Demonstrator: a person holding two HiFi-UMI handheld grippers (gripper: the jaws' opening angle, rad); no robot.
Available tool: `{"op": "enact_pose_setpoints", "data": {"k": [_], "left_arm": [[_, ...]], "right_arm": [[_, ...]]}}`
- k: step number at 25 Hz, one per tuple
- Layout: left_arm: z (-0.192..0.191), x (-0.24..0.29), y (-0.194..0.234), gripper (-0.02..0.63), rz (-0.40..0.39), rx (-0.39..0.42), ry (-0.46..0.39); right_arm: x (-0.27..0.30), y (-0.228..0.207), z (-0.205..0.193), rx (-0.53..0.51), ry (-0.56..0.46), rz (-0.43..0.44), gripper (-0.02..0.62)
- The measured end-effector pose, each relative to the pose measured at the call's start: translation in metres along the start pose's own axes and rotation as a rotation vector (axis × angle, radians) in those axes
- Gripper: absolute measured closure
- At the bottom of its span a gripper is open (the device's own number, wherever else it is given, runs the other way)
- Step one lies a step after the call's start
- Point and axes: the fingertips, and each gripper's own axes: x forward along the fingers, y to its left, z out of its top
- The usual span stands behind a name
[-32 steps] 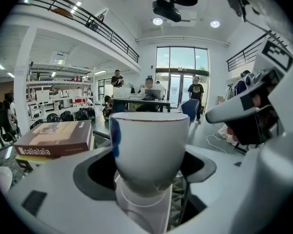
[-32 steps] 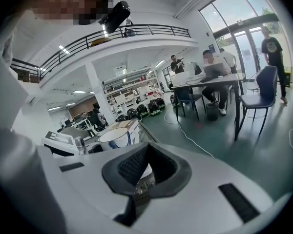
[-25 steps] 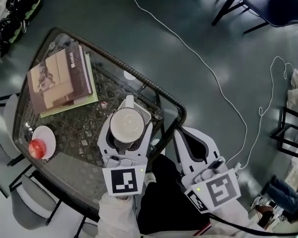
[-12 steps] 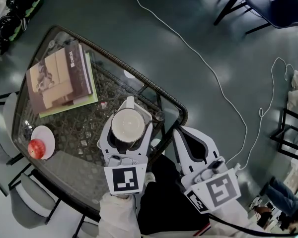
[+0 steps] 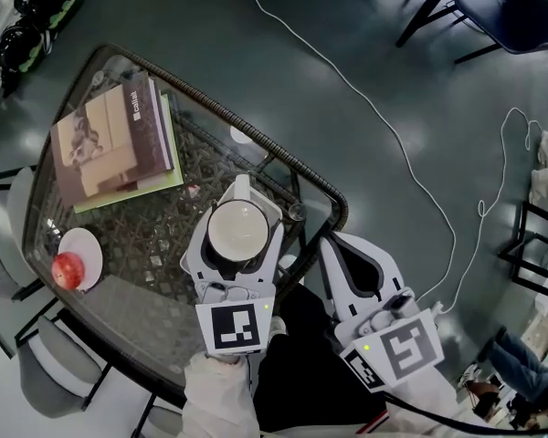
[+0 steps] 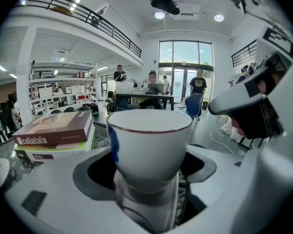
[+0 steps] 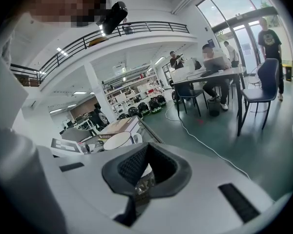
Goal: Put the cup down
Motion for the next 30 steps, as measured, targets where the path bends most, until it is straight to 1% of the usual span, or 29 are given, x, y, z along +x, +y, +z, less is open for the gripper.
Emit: {"op": "enact_pose_setpoints", "data": {"k": [4,12,15,20,26,30], "left_arm": [[-0.003,0.001,0.0,0.214,0.015,0.037,0.018],[-0.007,0.0,0.0,0.213,0.035,0.024,0.072],[-0.007,-0.001,0.0,0.213,0.045,0.014,0.081],[-0.011,-0.002,-0.001,0.213,0.036,0.008,0.091],[-0.028,-0.007,0.0,0.212,0.051,0.009,0.176],[-0.032,-0.012,0.0,0.212,0.058,0.015,0.194]], "right_arm": [[0.0,0.0,0.0,0.002,-0.004,-0.001,0.589],[-0.002,0.0,0.001,0.011,-0.007,0.005,0.589],[-0.004,0.0,0.002,0.01,-0.012,0.005,0.589],[-0.006,0.0,0.002,0.013,-0.015,0.005,0.589],[-0.009,0.002,0.001,0.012,-0.018,0.005,0.59],[-0.011,0.005,0.002,0.008,-0.024,0.006,0.589]]}}
